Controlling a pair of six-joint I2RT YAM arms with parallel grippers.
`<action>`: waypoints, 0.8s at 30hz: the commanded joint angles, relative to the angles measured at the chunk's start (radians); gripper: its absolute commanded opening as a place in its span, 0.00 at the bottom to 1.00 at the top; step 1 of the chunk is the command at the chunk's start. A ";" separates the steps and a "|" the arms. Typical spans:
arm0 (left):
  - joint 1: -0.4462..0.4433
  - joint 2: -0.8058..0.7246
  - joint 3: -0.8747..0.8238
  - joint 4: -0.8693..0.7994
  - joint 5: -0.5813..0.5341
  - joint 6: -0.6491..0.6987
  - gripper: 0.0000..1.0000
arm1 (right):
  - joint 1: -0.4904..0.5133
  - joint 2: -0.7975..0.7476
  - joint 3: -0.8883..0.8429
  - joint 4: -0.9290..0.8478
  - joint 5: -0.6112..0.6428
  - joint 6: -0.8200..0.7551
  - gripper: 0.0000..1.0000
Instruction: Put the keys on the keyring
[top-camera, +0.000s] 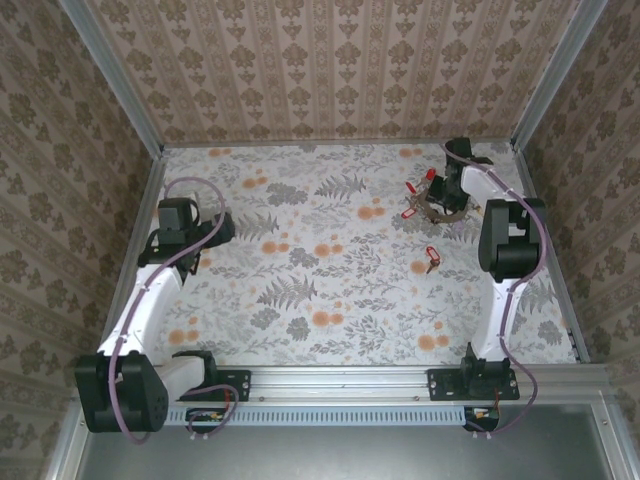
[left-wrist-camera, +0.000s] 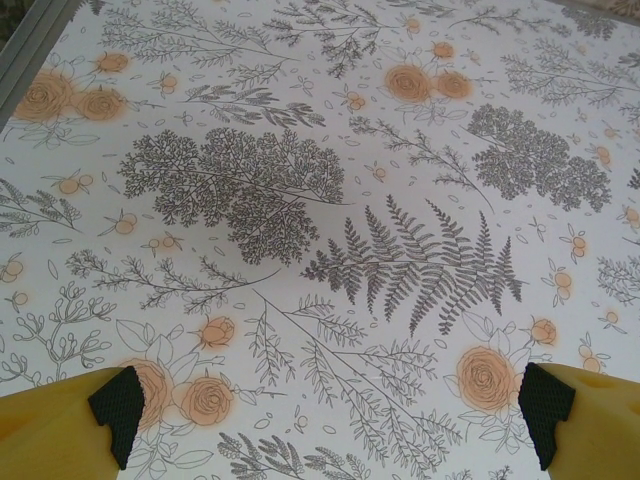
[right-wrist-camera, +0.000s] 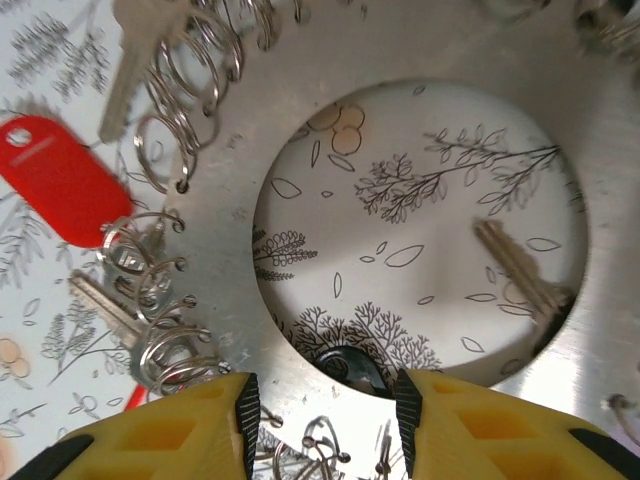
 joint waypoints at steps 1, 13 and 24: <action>-0.005 -0.003 0.031 -0.021 -0.026 0.000 1.00 | -0.002 0.031 -0.008 -0.023 -0.041 -0.010 0.45; -0.024 0.007 0.023 -0.019 -0.023 -0.012 1.00 | 0.092 -0.159 -0.311 0.058 -0.217 0.031 0.53; -0.074 0.017 0.022 -0.027 -0.036 0.006 1.00 | 0.434 -0.163 -0.305 0.188 -0.332 0.095 0.54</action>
